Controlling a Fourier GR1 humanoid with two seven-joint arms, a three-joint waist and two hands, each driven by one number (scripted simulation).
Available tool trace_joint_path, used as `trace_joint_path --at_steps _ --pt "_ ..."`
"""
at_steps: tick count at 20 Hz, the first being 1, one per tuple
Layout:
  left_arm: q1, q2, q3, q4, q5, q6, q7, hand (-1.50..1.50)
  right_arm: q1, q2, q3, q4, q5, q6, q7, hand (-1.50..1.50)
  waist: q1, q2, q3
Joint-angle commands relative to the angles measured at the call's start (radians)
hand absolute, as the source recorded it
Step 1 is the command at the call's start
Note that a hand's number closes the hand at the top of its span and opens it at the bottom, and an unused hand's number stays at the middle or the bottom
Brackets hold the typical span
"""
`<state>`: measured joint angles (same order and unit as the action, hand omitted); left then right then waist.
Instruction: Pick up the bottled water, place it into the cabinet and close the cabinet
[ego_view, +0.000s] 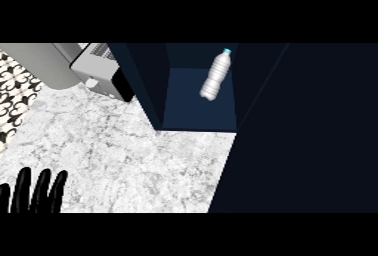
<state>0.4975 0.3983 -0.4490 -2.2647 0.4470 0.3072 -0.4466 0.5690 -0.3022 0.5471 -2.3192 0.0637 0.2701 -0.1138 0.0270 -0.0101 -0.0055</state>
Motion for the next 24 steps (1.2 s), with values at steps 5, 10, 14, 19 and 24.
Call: trace_joint_path --at_steps 5,10,14,19,24 --pt "0.209 0.097 0.111 -0.111 0.093 -0.129 -0.069 -1.5 -0.073 0.072 0.223 -0.045 0.076 0.008 0.186 1.5 0.017 0.005 0.002" --pt "0.274 0.122 0.2 -0.117 0.169 -0.21 -0.107 -1.5 -0.104 0.13 0.219 -0.021 0.041 -0.006 0.239 1.5 0.04 0.009 0.001" --pt "0.31 0.121 0.229 -0.084 0.195 -0.273 -0.138 -1.5 -0.131 0.185 0.207 0.008 -0.018 -0.016 0.264 1.5 0.049 0.009 0.001" --pt "0.342 0.159 0.348 -0.051 0.29 -0.375 -0.153 -1.5 -0.324 0.295 0.171 0.066 -0.035 -0.078 0.403 1.5 0.047 0.012 0.0" --pt "0.47 0.169 0.419 -0.086 0.333 -0.469 -0.183 -1.5 -0.581 0.3 0.098 0.204 -0.155 -0.229 0.497 1.5 0.048 0.013 0.004"
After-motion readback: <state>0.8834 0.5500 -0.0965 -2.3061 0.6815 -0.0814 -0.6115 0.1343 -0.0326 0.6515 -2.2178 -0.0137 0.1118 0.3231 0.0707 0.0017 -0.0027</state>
